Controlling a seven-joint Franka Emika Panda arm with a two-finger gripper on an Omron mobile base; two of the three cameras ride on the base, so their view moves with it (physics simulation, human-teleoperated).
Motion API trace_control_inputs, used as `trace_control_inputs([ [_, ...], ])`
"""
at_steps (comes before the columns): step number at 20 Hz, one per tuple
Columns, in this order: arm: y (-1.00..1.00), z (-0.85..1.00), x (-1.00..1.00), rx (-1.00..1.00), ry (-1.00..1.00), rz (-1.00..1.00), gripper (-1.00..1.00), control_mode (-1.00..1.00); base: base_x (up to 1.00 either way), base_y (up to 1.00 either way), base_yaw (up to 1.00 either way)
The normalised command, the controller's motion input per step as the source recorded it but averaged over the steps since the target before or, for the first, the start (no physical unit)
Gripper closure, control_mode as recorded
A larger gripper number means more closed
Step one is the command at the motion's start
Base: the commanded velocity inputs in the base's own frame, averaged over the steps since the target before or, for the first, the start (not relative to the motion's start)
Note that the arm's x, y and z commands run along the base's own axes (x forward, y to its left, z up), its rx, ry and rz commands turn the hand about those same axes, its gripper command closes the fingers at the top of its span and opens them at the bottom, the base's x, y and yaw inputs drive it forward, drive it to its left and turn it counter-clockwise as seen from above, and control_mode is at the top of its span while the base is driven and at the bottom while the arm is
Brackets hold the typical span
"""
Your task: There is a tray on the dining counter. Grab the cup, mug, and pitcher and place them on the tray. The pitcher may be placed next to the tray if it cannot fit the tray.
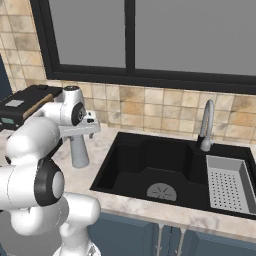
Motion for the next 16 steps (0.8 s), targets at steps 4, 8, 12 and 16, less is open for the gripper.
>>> trace_control_inputs([
  [4, 0.06, -0.06, 0.14, 0.00, 0.01, 0.00, -1.00, -1.00, 0.00, 0.00, 0.00],
  [8, 0.10, -0.06, 0.06, 0.02, 0.04, 0.00, -1.00, -1.00, 0.00, 0.00, 0.00],
  [12, 0.15, -0.05, 0.00, 0.02, 0.04, 0.01, -1.00, -1.00, 0.00, 0.00, 0.00],
  [16, 0.07, 0.00, 0.04, 0.00, 0.01, 0.02, -1.00, -1.00, 0.00, 0.00, 0.00],
])
